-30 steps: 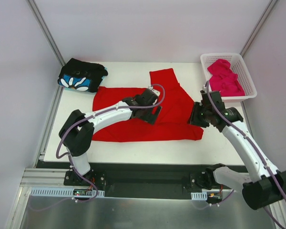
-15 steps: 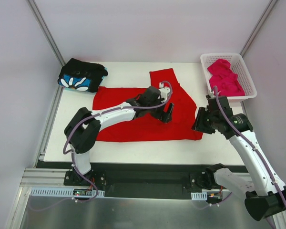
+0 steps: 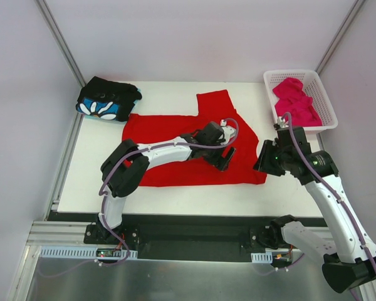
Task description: Fold and stack the t-shirts
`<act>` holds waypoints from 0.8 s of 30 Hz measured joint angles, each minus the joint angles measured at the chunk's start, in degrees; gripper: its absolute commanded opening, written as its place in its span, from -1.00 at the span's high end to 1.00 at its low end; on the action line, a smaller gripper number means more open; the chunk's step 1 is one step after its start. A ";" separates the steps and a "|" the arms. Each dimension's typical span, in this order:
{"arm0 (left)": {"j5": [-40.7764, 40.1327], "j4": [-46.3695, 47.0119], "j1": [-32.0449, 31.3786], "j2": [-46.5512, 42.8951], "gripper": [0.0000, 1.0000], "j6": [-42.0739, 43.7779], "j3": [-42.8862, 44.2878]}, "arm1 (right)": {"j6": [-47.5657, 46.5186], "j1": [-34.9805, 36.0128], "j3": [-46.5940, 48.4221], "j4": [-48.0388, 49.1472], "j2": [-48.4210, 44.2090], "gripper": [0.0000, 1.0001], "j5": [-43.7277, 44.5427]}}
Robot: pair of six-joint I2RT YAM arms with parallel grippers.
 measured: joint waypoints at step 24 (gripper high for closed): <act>-31.36 -0.96 -5.40 3.43 -0.64 8.90 0.57 | 0.42 -0.26 0.28 0.07 -2.95 0.31 -4.98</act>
